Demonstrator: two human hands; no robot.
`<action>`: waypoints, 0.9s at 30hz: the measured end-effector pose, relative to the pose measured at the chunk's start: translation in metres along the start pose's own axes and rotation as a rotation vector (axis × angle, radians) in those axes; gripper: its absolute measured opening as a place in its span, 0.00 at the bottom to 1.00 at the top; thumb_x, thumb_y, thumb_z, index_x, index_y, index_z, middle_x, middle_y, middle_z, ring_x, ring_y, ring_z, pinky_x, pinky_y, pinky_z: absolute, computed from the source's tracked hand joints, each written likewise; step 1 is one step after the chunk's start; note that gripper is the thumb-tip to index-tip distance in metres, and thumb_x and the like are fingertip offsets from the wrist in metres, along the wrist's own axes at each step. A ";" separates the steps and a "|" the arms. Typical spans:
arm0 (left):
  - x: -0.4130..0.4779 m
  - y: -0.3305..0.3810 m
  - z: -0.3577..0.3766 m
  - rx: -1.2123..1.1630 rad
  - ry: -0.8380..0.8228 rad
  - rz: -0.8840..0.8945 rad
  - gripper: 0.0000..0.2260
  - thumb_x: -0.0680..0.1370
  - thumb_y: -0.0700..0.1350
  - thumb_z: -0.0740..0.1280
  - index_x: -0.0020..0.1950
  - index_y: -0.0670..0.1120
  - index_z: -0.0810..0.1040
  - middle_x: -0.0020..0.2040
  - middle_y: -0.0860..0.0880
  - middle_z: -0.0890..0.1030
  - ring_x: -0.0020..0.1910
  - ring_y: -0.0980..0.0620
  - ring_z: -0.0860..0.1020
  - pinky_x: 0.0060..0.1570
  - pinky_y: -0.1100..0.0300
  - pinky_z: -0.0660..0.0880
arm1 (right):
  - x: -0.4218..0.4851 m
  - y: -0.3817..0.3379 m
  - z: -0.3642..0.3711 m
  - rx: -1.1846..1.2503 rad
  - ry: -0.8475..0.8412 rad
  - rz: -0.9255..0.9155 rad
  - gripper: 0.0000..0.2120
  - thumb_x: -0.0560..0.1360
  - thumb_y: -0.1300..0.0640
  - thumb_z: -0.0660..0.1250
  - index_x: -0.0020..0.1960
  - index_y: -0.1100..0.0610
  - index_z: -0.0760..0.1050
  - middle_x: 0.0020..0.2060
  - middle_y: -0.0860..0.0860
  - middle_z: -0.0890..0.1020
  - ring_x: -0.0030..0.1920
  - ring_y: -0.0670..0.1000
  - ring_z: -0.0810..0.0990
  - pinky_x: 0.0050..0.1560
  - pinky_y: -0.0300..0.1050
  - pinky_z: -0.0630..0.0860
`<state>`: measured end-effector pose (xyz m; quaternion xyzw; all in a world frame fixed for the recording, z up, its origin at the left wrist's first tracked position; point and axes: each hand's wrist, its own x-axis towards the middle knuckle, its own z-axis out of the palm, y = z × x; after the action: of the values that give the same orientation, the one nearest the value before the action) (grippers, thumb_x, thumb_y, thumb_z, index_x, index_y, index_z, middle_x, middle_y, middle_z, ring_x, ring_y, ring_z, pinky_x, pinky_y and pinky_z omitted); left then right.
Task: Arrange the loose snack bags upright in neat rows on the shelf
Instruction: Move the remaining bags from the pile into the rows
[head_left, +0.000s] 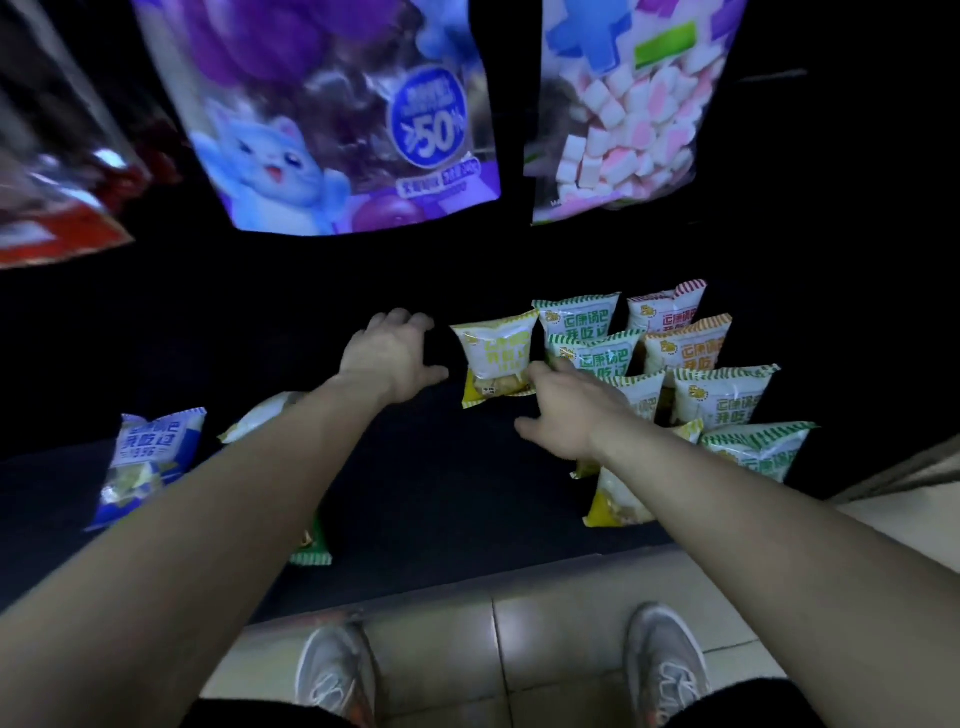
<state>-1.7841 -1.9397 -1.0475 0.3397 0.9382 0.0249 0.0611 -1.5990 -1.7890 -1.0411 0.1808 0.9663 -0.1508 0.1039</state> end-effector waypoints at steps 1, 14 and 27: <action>-0.019 -0.012 -0.011 0.010 -0.020 -0.006 0.34 0.72 0.62 0.70 0.74 0.52 0.65 0.68 0.46 0.69 0.67 0.44 0.67 0.62 0.47 0.70 | -0.002 -0.011 -0.003 0.002 0.008 -0.012 0.31 0.75 0.42 0.66 0.73 0.52 0.63 0.68 0.55 0.68 0.65 0.58 0.71 0.56 0.54 0.74; -0.242 -0.208 -0.031 -0.199 -0.142 -0.409 0.34 0.72 0.60 0.72 0.73 0.48 0.68 0.69 0.43 0.70 0.65 0.43 0.72 0.61 0.52 0.70 | -0.018 -0.184 0.043 -0.062 -0.133 -0.211 0.30 0.76 0.41 0.66 0.73 0.51 0.63 0.68 0.53 0.68 0.64 0.57 0.72 0.56 0.54 0.75; -0.241 -0.299 0.017 -0.345 -0.190 -0.496 0.34 0.71 0.61 0.72 0.73 0.51 0.67 0.68 0.44 0.68 0.65 0.43 0.70 0.54 0.56 0.68 | 0.021 -0.326 0.187 0.307 -0.226 0.007 0.43 0.74 0.34 0.64 0.77 0.60 0.55 0.70 0.57 0.72 0.65 0.61 0.74 0.48 0.49 0.69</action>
<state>-1.7883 -2.3239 -1.0669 0.0860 0.9644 0.1364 0.2095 -1.7148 -2.1335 -1.1385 0.1800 0.9134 -0.3155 0.1838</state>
